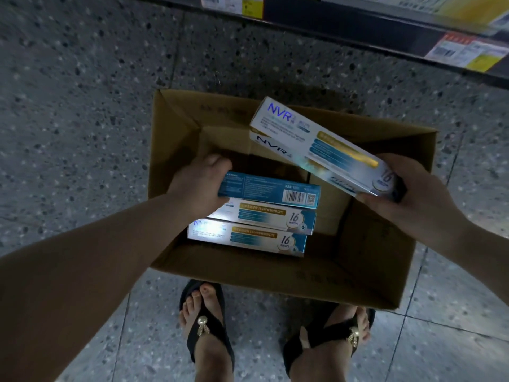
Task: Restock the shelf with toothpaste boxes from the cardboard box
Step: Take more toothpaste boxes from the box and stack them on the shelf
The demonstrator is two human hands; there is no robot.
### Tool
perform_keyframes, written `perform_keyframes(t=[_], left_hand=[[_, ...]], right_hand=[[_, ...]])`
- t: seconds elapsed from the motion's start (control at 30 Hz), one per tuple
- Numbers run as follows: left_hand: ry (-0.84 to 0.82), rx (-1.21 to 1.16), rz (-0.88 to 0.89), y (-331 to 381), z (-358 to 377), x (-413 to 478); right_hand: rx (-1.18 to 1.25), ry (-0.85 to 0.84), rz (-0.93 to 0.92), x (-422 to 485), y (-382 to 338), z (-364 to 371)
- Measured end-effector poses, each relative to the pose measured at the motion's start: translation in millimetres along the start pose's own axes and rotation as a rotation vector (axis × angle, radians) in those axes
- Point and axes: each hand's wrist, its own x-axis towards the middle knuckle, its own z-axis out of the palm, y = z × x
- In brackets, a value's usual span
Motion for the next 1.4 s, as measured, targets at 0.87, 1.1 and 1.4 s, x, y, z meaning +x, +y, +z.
perform_keyframes(t=[0.87,1.1,1.4], left_hand=[[0.303,-0.313,0.193,119.7,-337.2,-306.9],[0.229,-0.285,0.459,199.2,-443.6,-397.8],[0.153,-0.167,0.782,336.2,-482.1,-475.5]], right_hand=[[0.187,0.222,-0.123,-244.2,-229.6,-322.5],[0.310,0.507,-0.016,-392.8,-267.3,-398.4],[0.341,0.819,0.146,-571.6,-235.0,-463.9]])
